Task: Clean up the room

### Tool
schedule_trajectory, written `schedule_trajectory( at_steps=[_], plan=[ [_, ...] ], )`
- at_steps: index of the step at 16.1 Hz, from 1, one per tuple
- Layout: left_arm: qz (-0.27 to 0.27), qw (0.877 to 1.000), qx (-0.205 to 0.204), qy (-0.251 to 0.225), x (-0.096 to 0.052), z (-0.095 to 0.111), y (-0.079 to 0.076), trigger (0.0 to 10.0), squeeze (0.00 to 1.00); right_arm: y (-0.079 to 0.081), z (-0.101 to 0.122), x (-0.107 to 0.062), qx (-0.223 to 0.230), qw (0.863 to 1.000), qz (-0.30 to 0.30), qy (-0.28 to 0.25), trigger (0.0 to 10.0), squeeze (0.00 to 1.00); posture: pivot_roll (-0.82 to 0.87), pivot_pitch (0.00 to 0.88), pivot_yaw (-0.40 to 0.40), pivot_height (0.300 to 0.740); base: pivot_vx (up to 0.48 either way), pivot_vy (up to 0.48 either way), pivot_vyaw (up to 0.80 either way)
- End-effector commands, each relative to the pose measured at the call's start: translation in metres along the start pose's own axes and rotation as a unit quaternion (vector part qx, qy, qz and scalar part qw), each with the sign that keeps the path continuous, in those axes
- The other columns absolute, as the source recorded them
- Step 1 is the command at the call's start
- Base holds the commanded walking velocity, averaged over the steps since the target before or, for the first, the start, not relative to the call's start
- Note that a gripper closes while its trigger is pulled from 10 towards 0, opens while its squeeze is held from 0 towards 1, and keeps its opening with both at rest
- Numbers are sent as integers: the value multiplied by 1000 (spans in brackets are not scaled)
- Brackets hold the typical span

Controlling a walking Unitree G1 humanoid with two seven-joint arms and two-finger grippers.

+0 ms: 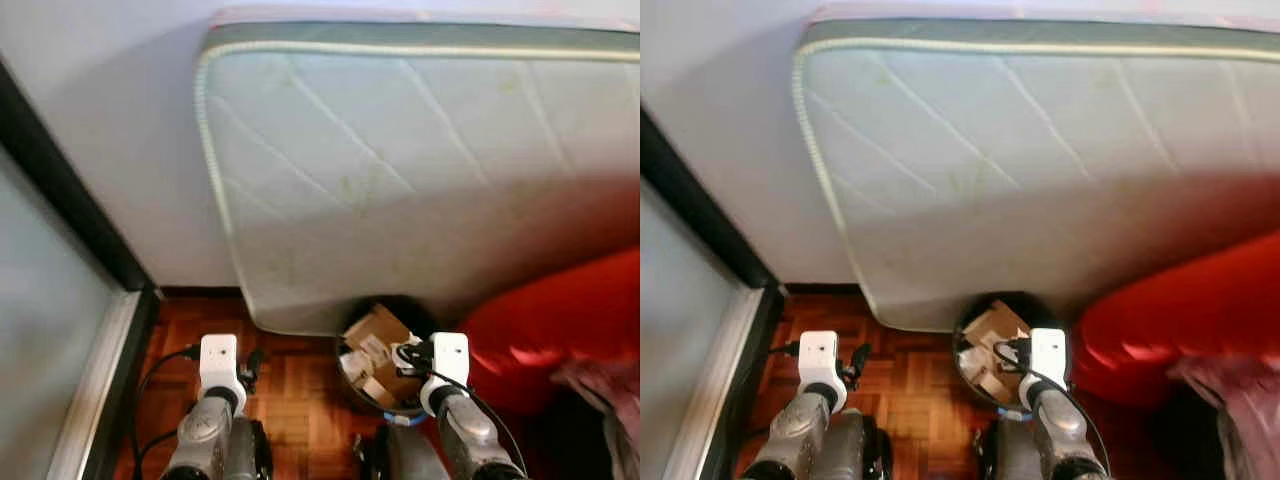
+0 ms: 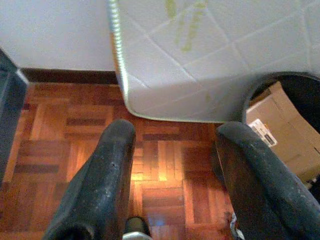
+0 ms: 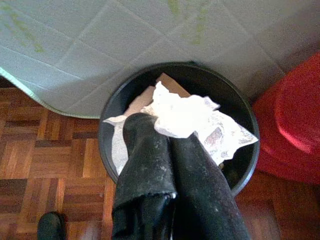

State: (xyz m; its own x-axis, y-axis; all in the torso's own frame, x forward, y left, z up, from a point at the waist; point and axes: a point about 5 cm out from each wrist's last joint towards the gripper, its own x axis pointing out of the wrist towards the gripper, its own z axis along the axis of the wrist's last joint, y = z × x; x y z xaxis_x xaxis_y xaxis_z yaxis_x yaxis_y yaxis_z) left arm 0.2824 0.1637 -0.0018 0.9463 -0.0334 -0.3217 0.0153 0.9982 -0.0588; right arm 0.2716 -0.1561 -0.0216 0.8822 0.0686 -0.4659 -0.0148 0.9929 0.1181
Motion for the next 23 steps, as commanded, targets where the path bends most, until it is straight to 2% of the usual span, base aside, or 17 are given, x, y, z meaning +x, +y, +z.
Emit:
schedule_trajectory(
  at_steps=[1, 12, 13, 15, 17, 18, 21, 23],
  plan=[
    [3, 1000, -4, 21, -4, -10, 2, 10000, 0, 2, -1, 0, -6, 1000, 7, 7, 10000, 0, -61, 212, -41, 648, 292, 0, 0],
    [0, 1000, -5, 22, -4, -10, 2, 10000, 0, 0, -2, 0, -6, 1000, -6, 7, 10000, 0, -61, 215, -43, 648, 292, 0, 0],
    [0, 1000, -7, 20, -4, -9, 2, 10000, 0, -4, -4, -1, 2, 1000, -16, 17, 10000, 0, -60, 218, -43, 648, 0, 0, 0],
    [-1, 1000, -7, 20, -3, -8, 2, 10000, 0, -4, -13, -3, -15, 999, -14, 46, 10000, 0, -61, 220, -43, 648, 0, 0, 0],
    [-3, 1000, -7, 21, -3, -8, 1, 10000, 0, -4, -16, -4, -12, 999, -12, 51, 10000, 0, -57, 222, -43, 648, 0, 0, 0],
    [-5, 1000, -7, 21, -3, -8, 1, 10000, 0, -5, -16, -5, -8, 999, -16, 47, 10000, 1000, -58, 223, -43, 648, 0, 0, 0],
    [-7, 1000, -7, 23, -3, -8, 1, 10000, 0, -7, -16, -4, -22, 998, -31, 57, 10000, 1000, -59, 222, -42, 648, 0, 0, 0],
    [-9, 1000, -7, 26, -4, -10, 0, 10000, 0, -1, -11, -1, -23, 998, -28, 59, 10000, 1000, -59, 220, -41, 648, 0, 0, 0]
  ],
)
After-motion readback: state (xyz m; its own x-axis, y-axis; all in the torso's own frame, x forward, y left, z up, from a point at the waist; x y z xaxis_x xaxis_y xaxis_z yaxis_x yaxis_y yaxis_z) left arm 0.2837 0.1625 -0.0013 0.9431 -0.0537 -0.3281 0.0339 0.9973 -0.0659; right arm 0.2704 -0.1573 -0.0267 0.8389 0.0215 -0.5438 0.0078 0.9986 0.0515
